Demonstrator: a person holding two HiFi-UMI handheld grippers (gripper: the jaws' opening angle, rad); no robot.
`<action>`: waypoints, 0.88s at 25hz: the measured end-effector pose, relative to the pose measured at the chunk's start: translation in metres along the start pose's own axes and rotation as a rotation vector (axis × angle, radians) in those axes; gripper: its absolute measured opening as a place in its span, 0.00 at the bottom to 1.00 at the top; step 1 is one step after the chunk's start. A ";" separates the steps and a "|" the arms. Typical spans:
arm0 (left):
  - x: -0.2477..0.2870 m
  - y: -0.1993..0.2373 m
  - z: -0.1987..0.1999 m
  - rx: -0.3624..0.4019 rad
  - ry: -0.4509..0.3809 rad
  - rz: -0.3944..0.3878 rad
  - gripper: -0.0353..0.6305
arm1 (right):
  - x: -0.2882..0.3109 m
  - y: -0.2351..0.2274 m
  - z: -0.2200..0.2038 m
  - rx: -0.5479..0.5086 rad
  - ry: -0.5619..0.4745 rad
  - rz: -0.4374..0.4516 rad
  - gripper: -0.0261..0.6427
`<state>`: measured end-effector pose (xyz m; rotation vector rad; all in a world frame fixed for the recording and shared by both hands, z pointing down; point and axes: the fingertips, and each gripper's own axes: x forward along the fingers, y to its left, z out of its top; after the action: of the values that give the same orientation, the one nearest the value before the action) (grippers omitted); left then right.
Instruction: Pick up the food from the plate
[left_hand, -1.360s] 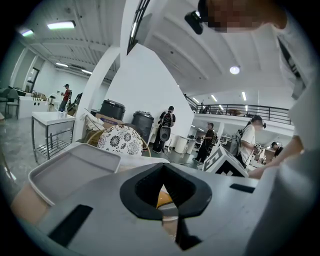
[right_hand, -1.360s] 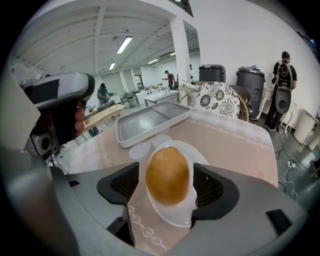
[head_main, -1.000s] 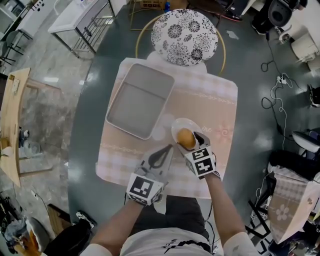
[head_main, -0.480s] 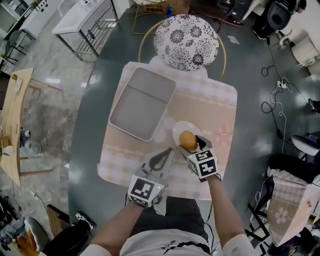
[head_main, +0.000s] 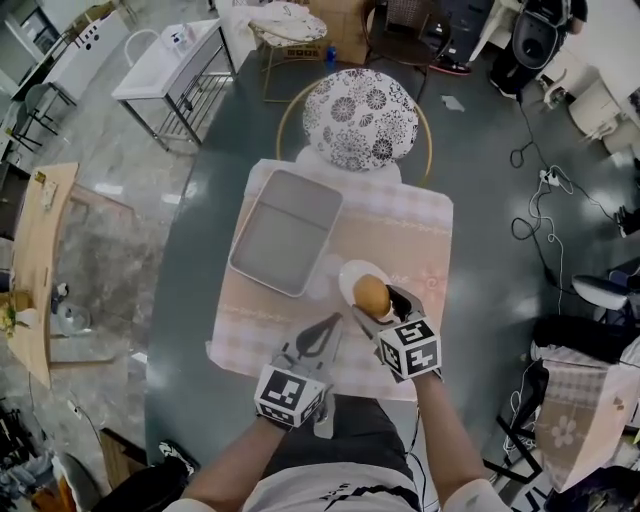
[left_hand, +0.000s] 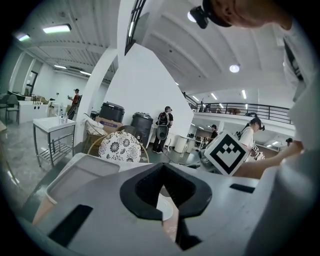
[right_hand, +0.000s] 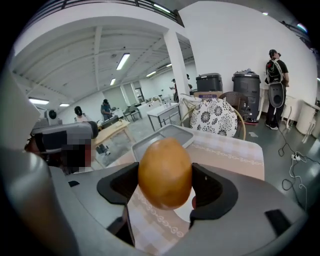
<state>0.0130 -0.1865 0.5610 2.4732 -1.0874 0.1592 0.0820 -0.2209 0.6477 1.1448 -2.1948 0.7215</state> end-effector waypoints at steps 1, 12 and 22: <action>-0.003 -0.003 0.006 0.000 -0.001 0.000 0.06 | -0.007 0.004 0.006 0.003 -0.014 0.004 0.51; -0.035 -0.039 0.066 -0.027 -0.015 -0.026 0.06 | -0.086 0.041 0.075 0.027 -0.208 0.022 0.51; -0.057 -0.067 0.112 -0.016 -0.044 -0.071 0.06 | -0.144 0.060 0.118 0.025 -0.352 0.001 0.51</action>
<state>0.0152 -0.1558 0.4214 2.5075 -1.0133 0.0749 0.0737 -0.1920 0.4544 1.3693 -2.4783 0.5832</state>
